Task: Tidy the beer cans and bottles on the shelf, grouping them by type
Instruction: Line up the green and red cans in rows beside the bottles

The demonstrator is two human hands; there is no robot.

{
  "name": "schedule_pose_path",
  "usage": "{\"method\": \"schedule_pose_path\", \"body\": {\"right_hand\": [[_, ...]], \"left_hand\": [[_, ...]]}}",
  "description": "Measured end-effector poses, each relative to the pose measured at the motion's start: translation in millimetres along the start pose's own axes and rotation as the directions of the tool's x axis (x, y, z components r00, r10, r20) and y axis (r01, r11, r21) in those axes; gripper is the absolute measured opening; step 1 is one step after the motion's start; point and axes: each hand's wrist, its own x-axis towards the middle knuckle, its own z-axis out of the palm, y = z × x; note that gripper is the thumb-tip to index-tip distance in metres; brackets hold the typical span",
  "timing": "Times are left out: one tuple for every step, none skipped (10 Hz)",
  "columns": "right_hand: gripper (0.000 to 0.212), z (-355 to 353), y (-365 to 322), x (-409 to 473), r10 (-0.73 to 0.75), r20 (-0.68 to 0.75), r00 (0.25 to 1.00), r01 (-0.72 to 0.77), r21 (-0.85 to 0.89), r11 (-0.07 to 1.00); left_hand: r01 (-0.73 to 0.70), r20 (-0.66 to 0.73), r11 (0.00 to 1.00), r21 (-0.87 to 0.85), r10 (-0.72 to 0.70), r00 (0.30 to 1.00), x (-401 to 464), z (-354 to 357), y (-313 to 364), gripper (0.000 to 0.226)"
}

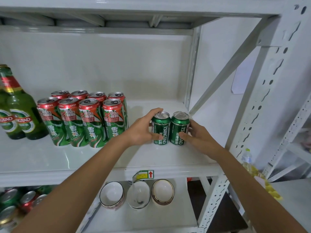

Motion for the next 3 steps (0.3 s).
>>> {"method": "schedule_pose_path", "body": {"right_hand": [[0.078, 0.3, -14.3, 5.2, -0.026, -0.058, 0.998, 0.023, -0.049, 0.999], [0.077, 6.2, -33.9, 10.3, -0.115, -0.143, 0.983, 0.097, -0.126, 0.987], [0.055, 21.6, -47.5, -5.1, -0.308, -0.254, 0.917, 0.25, -0.235, 0.939]], "left_hand": [[-0.031, -0.035, 0.992, 0.124, 0.035, 0.999, -1.5, -9.7, 9.5, 0.103], [-0.096, -0.07, 0.973, 0.208, 0.113, 0.991, -2.4, -18.7, 20.1, 0.098], [-0.158, -0.127, 0.954, 0.255, 0.195, 0.973, -18.0, -19.0, 28.1, 0.085]]}}
